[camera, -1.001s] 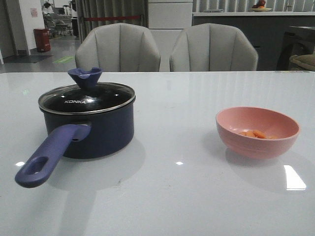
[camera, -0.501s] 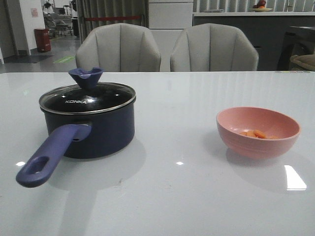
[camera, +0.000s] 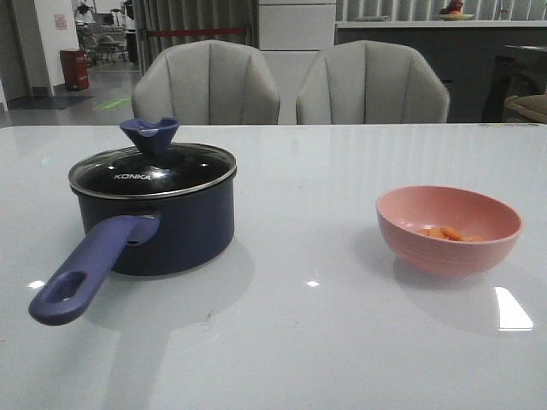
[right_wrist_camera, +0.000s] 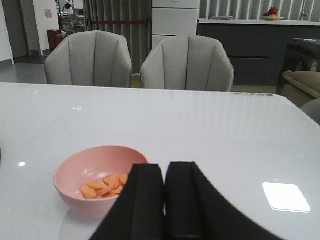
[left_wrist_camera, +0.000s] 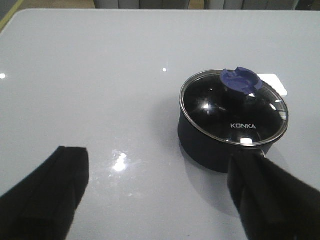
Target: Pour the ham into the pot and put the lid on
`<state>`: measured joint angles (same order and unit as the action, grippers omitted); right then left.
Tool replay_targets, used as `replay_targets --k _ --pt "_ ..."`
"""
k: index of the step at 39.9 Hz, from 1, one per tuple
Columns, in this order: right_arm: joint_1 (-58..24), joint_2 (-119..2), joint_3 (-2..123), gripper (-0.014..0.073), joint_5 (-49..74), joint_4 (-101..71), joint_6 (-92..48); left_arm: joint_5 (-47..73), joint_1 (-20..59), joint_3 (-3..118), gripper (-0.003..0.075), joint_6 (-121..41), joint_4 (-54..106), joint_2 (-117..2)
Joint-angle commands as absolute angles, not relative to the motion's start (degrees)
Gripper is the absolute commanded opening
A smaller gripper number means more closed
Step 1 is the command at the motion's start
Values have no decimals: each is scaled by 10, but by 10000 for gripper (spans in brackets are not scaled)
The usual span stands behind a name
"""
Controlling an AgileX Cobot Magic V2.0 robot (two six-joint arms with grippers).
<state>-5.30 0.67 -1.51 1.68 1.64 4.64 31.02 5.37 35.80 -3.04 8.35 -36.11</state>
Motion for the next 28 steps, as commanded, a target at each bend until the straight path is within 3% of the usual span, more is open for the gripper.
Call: replay_targets --k 1,15,22,28 --pt "-50 17 -13 158 -28 25 43 298 57 431 607 -28 109 -443" --pt "-50 17 -13 158 -28 25 43 424 64 653 606 -18 154 -700" --pt "-50 18 -13 158 -28 25 43 463 109 749 606 22 131 -793" --pt "-50 18 -13 158 -28 25 43 490 176 821 606 122 11 -867"
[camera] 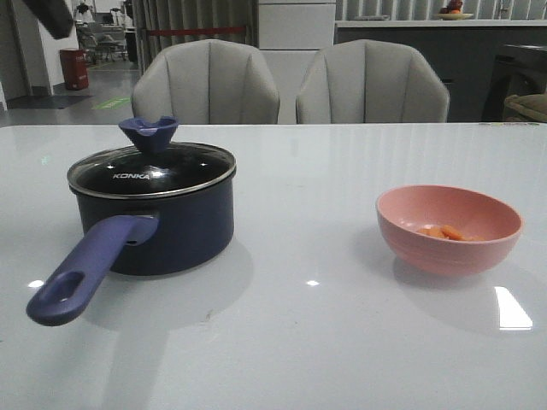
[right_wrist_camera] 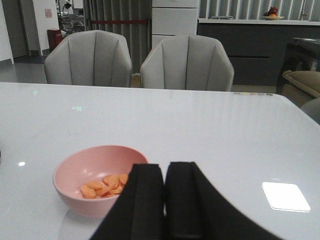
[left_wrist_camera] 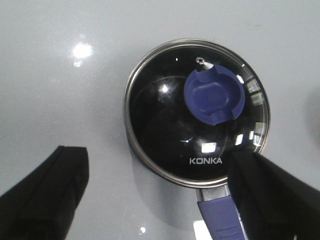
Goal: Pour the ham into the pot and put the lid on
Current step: 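Lower the left gripper onto the purple knob of the glass lid and grasp it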
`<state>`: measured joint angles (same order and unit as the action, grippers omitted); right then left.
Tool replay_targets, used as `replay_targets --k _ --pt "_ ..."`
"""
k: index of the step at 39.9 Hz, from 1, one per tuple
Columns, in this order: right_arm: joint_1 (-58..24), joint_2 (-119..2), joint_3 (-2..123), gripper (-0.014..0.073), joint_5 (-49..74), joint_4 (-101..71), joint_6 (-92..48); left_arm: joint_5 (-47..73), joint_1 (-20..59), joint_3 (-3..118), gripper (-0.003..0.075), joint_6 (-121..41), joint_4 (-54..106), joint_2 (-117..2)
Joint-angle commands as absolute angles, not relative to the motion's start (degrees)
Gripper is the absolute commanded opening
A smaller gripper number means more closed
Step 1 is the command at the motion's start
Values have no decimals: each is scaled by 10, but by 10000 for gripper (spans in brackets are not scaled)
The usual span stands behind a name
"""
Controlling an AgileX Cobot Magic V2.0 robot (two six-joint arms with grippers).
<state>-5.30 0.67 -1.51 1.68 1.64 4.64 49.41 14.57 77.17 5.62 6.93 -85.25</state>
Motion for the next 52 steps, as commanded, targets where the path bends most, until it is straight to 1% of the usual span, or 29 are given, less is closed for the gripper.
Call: replay_targets --k 1,4,10,18,26,36,52 --pt "-50 18 -13 158 -28 25 43 496 187 834 606 136 -10 -877" --pt "-50 18 -13 158 -28 25 43 511 208 865 607 166 -40 -908" --pt "-50 18 -13 158 -28 25 43 555 227 942 607 191 -40 -980" --pt "-50 18 -13 158 -28 25 43 655 227 1059 607 206 -33 -1069" --pt "-50 18 -13 158 -28 25 43 711 230 1142 607 212 -20 -1125" --pt "-50 18 -13 158 -28 25 43 725 249 1162 607 221 -32 -1155" --pt "-50 18 -13 158 -28 25 43 727 250 1162 606 258 -37 -1173"
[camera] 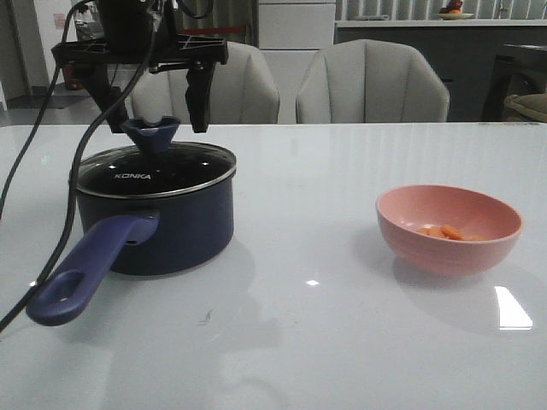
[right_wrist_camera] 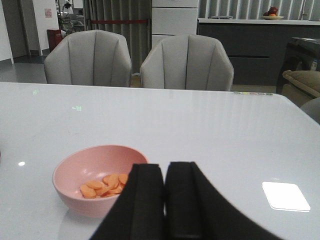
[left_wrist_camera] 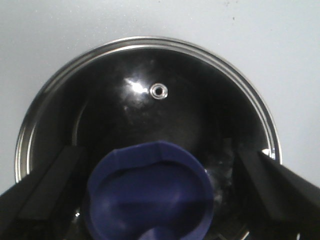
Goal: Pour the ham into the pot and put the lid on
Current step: 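Lower the left gripper onto the purple knob of the glass lid and grasp it, then lift the glass lid off the saucepan with the left gripper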
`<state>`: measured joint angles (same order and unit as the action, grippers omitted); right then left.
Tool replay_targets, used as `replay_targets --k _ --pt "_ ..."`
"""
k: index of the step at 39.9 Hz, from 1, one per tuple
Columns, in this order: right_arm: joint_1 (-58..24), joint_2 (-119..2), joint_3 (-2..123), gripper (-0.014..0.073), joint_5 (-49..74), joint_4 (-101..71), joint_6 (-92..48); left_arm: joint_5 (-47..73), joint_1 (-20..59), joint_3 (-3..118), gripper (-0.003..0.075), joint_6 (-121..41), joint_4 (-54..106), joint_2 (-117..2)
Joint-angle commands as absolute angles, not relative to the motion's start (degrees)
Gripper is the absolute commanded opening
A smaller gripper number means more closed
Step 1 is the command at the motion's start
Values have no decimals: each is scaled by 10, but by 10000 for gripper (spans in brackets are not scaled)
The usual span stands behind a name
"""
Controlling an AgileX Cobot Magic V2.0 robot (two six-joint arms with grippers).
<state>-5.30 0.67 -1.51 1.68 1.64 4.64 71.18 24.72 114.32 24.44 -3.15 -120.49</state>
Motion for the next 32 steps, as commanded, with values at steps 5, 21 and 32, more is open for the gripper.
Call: replay_targets --k 5,21,32 --pt "-50 18 -13 158 -28 25 43 727 250 1162 606 262 -40 -1173" --pt "-50 18 -13 158 -28 25 43 727 250 1137 603 262 -43 -1175" --pt "-50 18 -13 158 -28 25 43 727 250 1137 538 262 -39 -1178"
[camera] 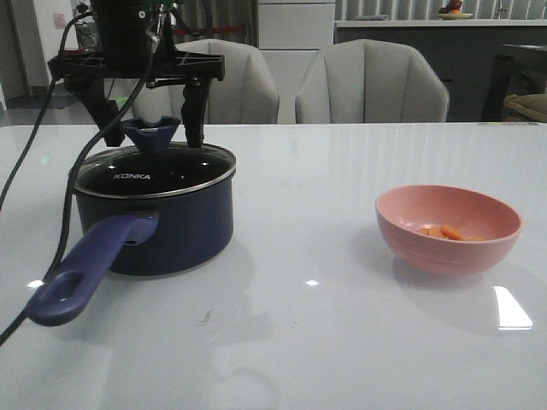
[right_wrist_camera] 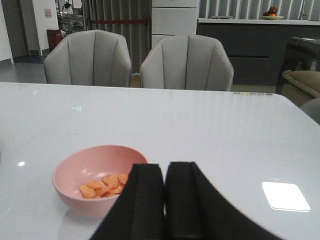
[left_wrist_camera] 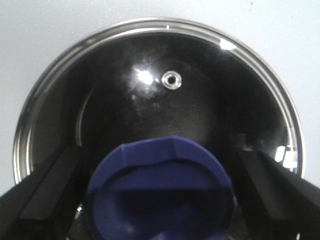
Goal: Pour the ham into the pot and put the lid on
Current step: 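Lift the glass lid off the saucepan with the left gripper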
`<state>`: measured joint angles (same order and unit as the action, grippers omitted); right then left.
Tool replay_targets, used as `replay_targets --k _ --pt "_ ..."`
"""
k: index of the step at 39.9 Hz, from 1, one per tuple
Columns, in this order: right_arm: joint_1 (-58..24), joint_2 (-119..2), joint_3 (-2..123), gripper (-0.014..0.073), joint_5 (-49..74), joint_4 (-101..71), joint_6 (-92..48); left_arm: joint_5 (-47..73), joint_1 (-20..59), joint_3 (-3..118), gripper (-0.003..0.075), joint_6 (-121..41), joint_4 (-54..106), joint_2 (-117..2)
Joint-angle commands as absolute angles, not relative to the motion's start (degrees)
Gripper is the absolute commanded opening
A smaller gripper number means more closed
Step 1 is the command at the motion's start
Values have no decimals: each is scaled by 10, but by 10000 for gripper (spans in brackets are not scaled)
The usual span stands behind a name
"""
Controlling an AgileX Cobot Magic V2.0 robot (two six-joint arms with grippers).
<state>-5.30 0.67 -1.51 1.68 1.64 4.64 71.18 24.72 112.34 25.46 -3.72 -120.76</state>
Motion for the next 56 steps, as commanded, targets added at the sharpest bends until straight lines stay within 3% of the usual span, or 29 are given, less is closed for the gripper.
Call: replay_targets --k 1,8,13,34,44,56 --pt "-50 18 -13 158 -28 25 43 727 250 1137 510 262 -34 -1178" --pt "-50 18 -13 158 -28 25 43 727 250 1137 251 261 -27 -1179" --pt "-50 18 -13 158 -28 25 43 727 250 1138 171 261 -27 -1178" --pt "-50 18 -13 158 -28 25 43 727 239 1139 164 239 -28 -1117" --pt "-50 18 -13 158 -28 25 43 727 183 1130 164 201 -18 -1059" --pt "-50 18 -13 158 -28 25 43 666 72 996 164 142 -24 -972"
